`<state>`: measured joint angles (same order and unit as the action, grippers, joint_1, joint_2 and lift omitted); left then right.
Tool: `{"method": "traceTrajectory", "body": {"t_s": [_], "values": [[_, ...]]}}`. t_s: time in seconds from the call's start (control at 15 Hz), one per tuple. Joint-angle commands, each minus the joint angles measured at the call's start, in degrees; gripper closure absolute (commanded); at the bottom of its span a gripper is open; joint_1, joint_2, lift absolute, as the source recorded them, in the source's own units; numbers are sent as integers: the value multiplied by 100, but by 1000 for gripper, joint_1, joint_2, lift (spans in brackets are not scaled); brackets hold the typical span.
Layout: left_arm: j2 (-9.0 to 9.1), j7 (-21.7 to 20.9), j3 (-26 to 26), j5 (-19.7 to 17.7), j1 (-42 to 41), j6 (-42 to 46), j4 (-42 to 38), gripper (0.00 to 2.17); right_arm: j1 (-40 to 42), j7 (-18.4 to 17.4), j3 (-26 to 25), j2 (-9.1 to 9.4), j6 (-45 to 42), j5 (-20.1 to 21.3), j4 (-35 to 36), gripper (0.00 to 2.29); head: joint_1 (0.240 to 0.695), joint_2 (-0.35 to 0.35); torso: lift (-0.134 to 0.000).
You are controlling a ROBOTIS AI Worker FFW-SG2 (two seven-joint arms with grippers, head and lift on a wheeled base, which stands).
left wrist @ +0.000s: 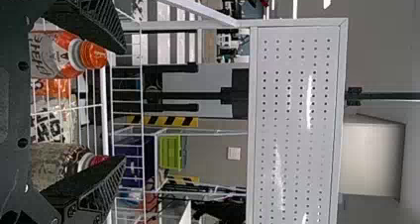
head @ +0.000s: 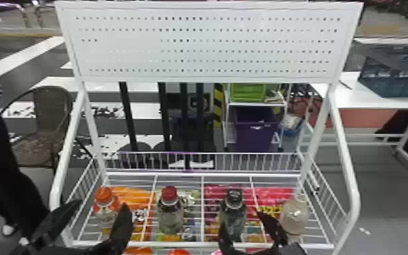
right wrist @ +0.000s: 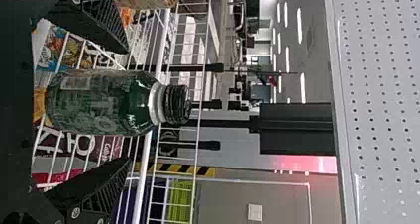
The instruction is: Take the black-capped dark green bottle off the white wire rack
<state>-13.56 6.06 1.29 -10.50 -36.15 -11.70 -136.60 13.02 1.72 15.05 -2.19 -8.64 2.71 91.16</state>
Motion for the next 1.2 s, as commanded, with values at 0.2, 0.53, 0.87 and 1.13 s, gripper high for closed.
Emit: {"method": "traceTrajectory", "body": {"t_s": [0.2, 0.53, 0.87, 1.13], "values": [[-7, 0, -32, -5, 38, -3, 45, 140, -617, 267, -2, 131, 140, -307, -722, 130, 499, 0, 0], [-24, -9, -85, -22, 20, 14, 98, 140, -1056, 337, 112, 224, 263, -298, -1215, 198, 499, 0, 0], [-33, -17, -76, -31, 47, -3, 81, 140, -1039, 250, 95, 224, 650, -342, -1092, 1426, 499, 0, 0], [-24, -17, -76, -31, 73, -21, 72, 140, -678, 214, 42, 149, 667, -517, -406, 1423, 499, 0, 0]]}}
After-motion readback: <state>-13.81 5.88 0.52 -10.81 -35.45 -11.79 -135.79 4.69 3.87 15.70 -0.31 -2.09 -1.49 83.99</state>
